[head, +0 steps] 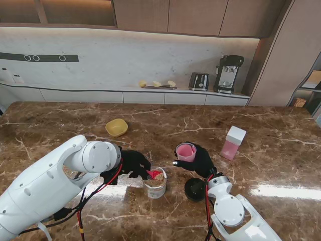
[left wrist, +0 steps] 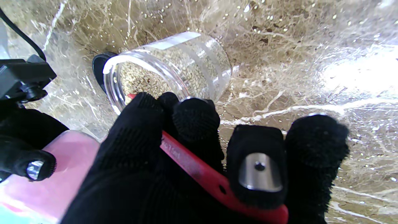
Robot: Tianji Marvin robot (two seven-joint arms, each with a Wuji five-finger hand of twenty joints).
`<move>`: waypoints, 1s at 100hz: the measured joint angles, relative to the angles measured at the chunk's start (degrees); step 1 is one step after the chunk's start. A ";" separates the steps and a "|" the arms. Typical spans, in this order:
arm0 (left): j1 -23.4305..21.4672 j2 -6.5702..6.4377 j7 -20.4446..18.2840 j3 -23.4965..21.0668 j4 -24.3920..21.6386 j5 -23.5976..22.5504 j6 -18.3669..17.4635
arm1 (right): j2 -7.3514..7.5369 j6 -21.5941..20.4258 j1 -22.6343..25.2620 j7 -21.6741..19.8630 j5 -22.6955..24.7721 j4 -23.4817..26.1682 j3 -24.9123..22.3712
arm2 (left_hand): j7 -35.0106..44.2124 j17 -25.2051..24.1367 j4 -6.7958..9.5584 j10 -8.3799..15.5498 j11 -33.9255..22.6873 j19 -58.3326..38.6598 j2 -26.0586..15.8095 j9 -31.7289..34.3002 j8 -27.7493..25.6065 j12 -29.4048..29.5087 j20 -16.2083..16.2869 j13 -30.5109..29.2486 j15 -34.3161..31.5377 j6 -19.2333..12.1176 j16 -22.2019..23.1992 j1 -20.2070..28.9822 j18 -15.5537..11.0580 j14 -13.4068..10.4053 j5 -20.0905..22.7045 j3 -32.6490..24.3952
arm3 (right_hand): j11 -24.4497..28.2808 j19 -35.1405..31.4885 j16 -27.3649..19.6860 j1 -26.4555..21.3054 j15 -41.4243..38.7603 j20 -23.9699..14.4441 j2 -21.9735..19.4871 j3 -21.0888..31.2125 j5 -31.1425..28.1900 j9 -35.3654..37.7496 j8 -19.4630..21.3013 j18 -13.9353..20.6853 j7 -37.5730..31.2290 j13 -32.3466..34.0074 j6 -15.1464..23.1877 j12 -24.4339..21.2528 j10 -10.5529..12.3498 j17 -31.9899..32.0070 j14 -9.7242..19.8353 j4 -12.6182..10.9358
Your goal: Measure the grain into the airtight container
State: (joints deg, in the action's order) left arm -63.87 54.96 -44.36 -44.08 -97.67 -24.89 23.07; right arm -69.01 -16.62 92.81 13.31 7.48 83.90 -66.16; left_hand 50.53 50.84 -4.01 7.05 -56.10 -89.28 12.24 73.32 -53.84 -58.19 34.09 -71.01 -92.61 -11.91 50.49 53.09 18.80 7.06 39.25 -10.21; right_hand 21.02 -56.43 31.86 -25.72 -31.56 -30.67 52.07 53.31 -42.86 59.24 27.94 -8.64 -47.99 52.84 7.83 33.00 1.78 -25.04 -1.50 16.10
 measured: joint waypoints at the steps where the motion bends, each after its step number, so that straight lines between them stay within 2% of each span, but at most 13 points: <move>1: -0.10 0.00 0.07 -0.09 -0.03 0.04 0.00 | 0.00 0.01 0.00 0.00 0.00 -0.01 0.01 | 0.00 0.00 0.00 0.00 0.00 0.00 0.00 0.00 -0.01 0.00 0.00 0.00 0.00 0.00 0.00 0.00 0.00 0.00 0.00 0.00 | 0.00 0.00 0.00 0.00 0.00 0.00 0.00 0.00 0.00 -0.03 0.00 0.00 0.00 0.00 0.00 0.00 0.00 0.00 0.00 0.00; 31: -3.65 0.75 3.51 -4.07 -0.41 1.68 -0.68 | 0.00 0.16 -0.04 -0.05 0.03 -0.11 0.08 | 0.00 -0.01 0.00 0.00 0.00 -0.01 0.00 0.00 -0.08 -0.02 0.00 0.00 0.00 0.00 0.00 0.00 0.08 0.01 0.00 0.00 | 0.00 0.00 0.00 0.00 0.00 0.00 0.00 0.00 0.00 -0.04 0.00 0.00 0.00 0.00 0.00 -0.01 0.00 0.00 0.00 0.00; 56: -6.30 1.29 4.84 -7.24 -1.86 3.05 -0.83 | -0.01 0.23 -0.05 0.05 0.07 -0.20 0.05 | 0.00 -0.02 0.00 0.00 0.00 -0.02 0.00 0.00 -0.11 -0.02 0.09 0.00 0.00 0.00 0.00 0.00 0.20 0.07 0.00 0.00 | 0.00 0.01 0.00 0.00 0.00 0.00 0.00 0.00 0.00 -0.04 0.00 0.00 0.00 0.00 0.00 -0.01 0.00 0.00 0.00 0.00; 100: -10.36 1.72 6.34 -12.86 -6.33 7.93 2.35 | -0.09 0.82 0.04 0.45 0.15 -0.27 -0.37 | 0.00 -0.04 0.00 -0.06 0.00 -0.03 0.00 0.00 -0.53 -0.03 0.46 0.00 0.00 0.00 0.00 0.00 0.76 0.15 0.00 0.00 | 0.00 0.01 0.00 0.00 0.00 -0.01 0.00 0.00 0.00 -0.05 0.00 0.00 0.00 0.00 0.00 -0.01 0.00 0.00 0.00 0.00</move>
State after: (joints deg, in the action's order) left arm -74.23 56.68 -38.02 -56.94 -104.00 -16.96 25.42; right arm -69.10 -15.80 92.85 13.76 7.63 83.63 -66.53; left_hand 50.53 50.80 -4.01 6.99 -56.10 -89.31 12.24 73.32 -54.37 -58.23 34.56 -71.01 -92.61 -11.91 50.49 53.09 19.56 7.21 39.24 -10.22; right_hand 21.02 -56.43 31.86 -25.72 -31.56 -30.68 52.06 53.31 -42.86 59.18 27.94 -8.64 -47.99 52.84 7.83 32.99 1.78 -25.04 -1.50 16.10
